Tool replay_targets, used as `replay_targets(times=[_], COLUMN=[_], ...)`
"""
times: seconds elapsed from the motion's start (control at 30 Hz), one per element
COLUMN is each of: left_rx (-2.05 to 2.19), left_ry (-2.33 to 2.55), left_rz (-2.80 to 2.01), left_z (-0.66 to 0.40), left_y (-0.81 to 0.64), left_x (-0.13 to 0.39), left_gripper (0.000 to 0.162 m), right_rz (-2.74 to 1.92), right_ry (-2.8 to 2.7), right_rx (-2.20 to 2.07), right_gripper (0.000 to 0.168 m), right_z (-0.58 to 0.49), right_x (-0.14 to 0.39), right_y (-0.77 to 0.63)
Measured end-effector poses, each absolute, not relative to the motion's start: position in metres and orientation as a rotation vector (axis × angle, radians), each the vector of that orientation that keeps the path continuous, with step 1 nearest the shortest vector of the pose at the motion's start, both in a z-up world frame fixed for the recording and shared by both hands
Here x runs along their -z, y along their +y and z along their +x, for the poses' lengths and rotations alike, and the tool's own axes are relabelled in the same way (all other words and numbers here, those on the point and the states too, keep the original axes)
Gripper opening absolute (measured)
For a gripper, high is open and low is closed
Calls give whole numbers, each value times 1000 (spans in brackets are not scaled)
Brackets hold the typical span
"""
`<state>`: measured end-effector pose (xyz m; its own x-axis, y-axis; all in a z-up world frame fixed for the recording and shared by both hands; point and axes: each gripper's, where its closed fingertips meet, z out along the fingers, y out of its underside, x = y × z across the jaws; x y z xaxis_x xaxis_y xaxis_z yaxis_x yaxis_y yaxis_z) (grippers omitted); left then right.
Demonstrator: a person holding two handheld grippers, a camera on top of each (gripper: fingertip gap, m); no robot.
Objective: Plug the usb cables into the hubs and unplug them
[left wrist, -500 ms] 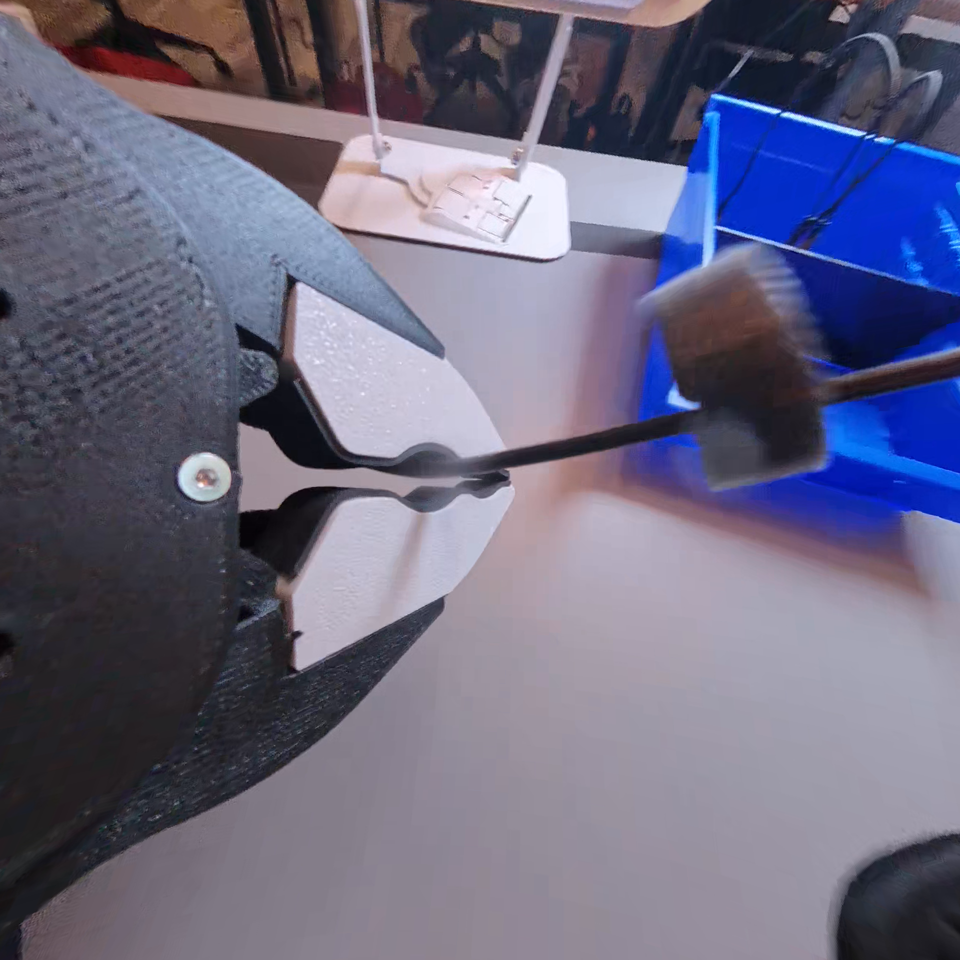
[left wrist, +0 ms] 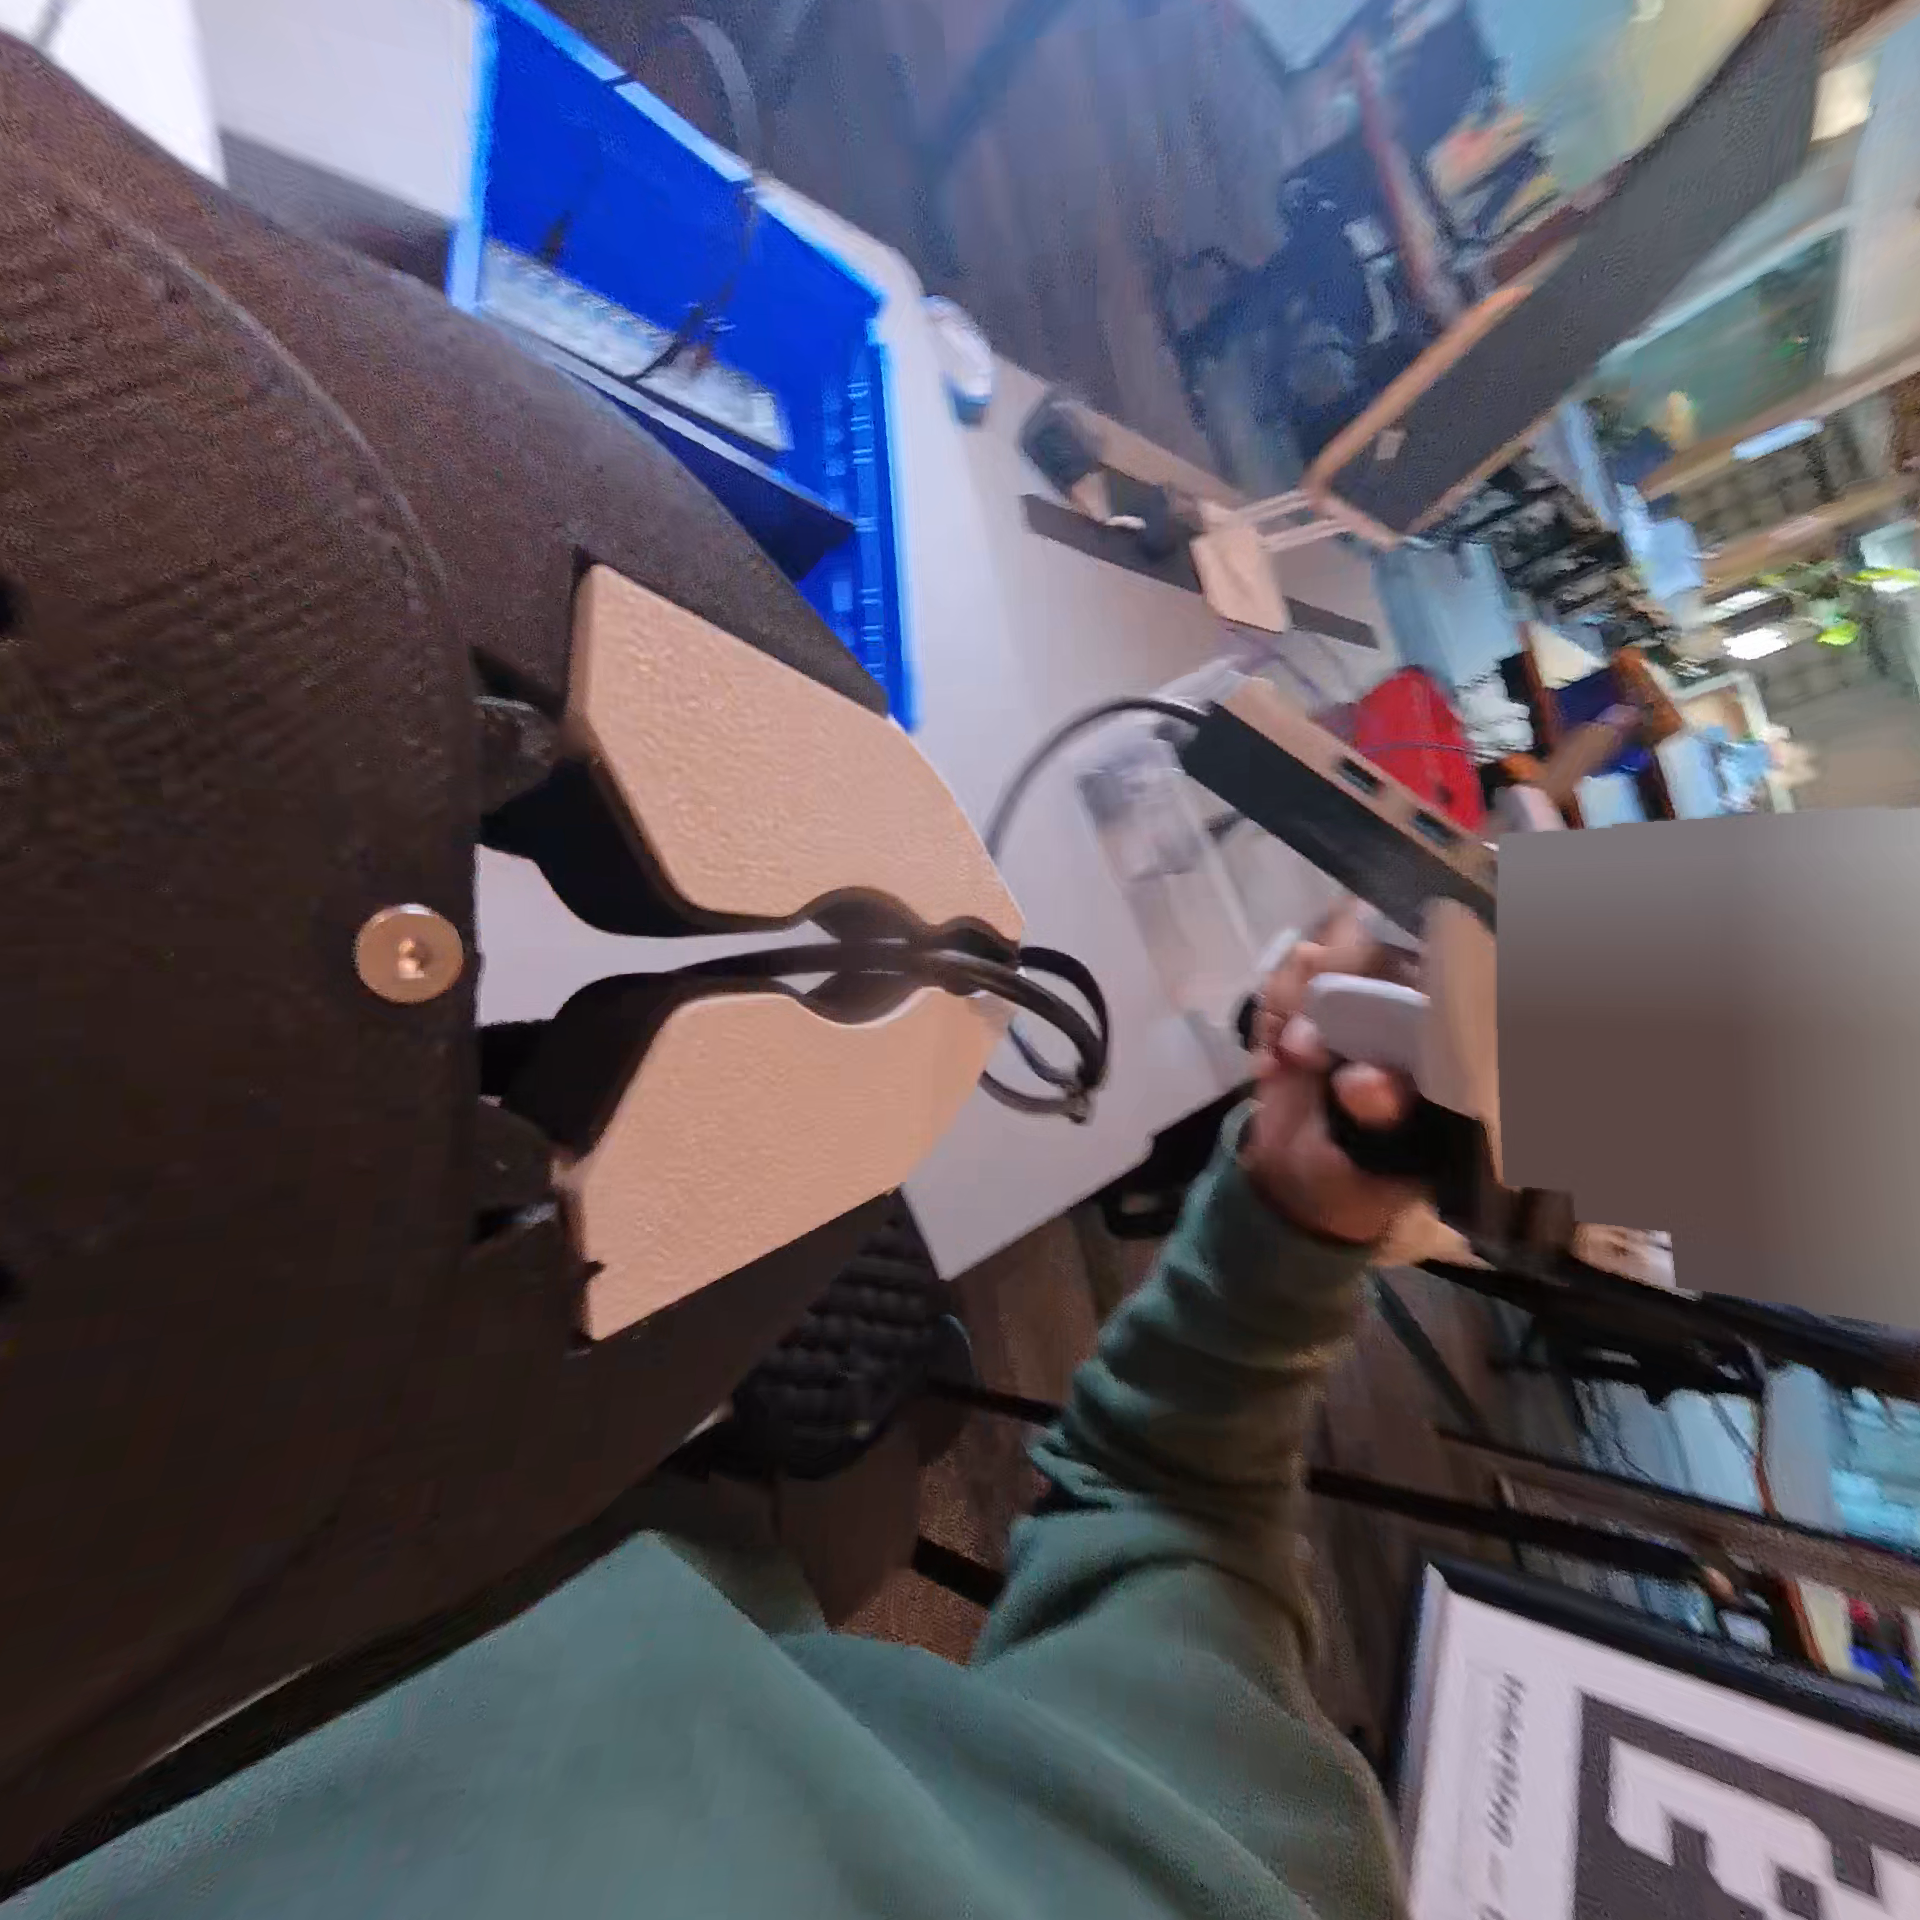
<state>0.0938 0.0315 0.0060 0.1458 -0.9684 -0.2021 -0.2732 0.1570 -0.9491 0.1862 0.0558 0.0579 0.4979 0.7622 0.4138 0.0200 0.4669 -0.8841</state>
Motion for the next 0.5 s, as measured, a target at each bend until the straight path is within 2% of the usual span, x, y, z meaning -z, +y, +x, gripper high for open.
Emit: replay_targets(times=[0.2,0.23,0.3,0.33,0.5], left_rx=[725,690,658,630,617], left_ry=[1153,1136,1114,1093,1215], left_rz=[-1699,-1757,-1877,-1889,-1699], left_z=[14,-3,-32,-42,-24], left_y=[73,76,76,76,41], left_x=[118,135,158,159,138], left_gripper=[0,11,46,55,71], right_rz=[-1052,-1056,-1050,-1050,-1016], right_ry=[-1047,-1070,-1110,-1127,-1233], right_rx=[-660,-673,-730,-765,-921], right_gripper=[12,12,12,12,12], right_z=[159,152,135,126,72], right_x=[-4,7,26,34,71], right_y=[54,53,49,48,41])
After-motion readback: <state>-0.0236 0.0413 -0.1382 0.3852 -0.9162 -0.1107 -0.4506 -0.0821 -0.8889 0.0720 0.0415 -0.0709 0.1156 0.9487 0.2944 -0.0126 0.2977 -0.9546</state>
